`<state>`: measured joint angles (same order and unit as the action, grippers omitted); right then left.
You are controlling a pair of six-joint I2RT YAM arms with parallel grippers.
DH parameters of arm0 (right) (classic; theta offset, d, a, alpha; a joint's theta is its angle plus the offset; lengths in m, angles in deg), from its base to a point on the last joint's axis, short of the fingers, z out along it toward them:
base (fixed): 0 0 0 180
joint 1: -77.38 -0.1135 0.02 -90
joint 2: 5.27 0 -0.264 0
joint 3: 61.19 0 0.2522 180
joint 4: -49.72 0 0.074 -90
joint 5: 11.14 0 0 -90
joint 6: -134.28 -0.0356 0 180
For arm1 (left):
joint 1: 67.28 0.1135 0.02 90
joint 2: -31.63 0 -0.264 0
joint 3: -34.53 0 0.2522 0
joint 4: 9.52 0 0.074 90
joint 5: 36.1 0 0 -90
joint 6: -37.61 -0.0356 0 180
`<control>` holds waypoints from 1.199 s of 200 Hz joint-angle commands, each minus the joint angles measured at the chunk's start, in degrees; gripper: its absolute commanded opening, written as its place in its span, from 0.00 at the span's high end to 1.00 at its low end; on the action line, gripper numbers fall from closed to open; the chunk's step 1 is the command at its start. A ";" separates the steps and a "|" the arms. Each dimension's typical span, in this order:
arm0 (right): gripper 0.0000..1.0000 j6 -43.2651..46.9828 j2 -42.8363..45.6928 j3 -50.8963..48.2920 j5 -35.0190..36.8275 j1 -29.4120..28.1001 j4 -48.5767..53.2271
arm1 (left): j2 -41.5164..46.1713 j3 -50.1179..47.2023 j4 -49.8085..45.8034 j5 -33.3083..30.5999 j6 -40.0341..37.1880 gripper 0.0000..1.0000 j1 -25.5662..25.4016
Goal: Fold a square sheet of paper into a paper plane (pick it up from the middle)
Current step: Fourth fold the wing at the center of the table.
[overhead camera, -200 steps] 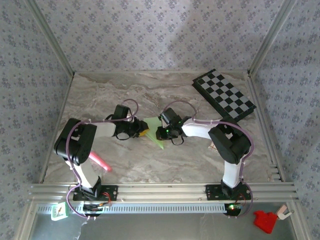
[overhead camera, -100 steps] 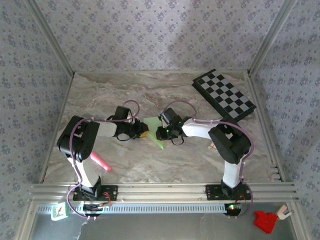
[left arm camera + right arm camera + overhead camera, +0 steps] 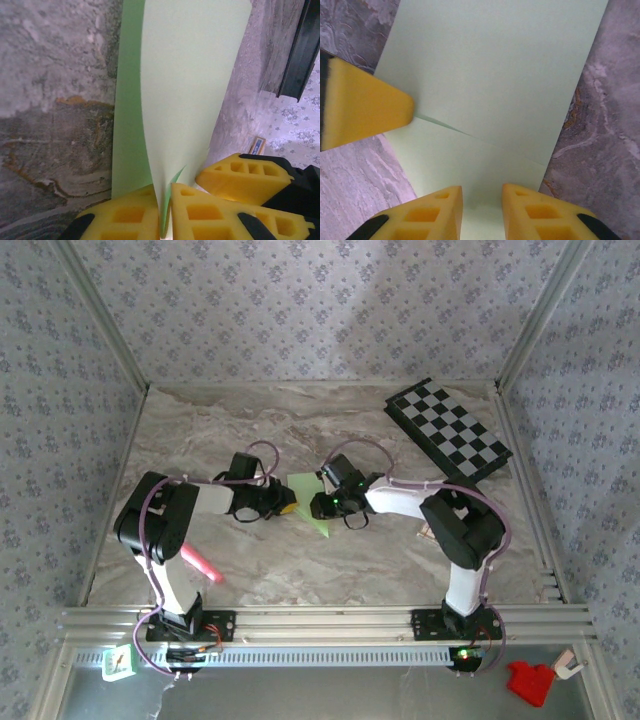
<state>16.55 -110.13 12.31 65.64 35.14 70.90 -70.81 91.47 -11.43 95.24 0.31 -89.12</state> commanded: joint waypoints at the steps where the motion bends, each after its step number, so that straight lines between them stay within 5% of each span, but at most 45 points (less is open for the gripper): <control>1: 0.70 1.60 2.83 -0.94 0.65 0.21 -0.54 | 1.53 -0.90 1.24 0.23 1.22 0.88 0.40; 60: 0.61 5.19 9.09 -4.12 10.10 -1.97 -0.96 | 4.13 -0.59 -0.49 -2.26 4.62 0.93 0.16; 118: 0.55 8.64 11.63 -5.57 23.66 -9.63 0.28 | 7.66 5.42 -17.12 -10.90 5.34 0.93 -2.20; 240: 0.68 6.54 2.07 1.03 28.68 -15.15 4.23 | 7.76 8.21 -22.30 -14.51 12.37 0.93 -3.46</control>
<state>24.14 -106.46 10.72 91.96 20.23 72.52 -64.75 98.53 -31.47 81.86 10.63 -92.05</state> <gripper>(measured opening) 0.326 0.070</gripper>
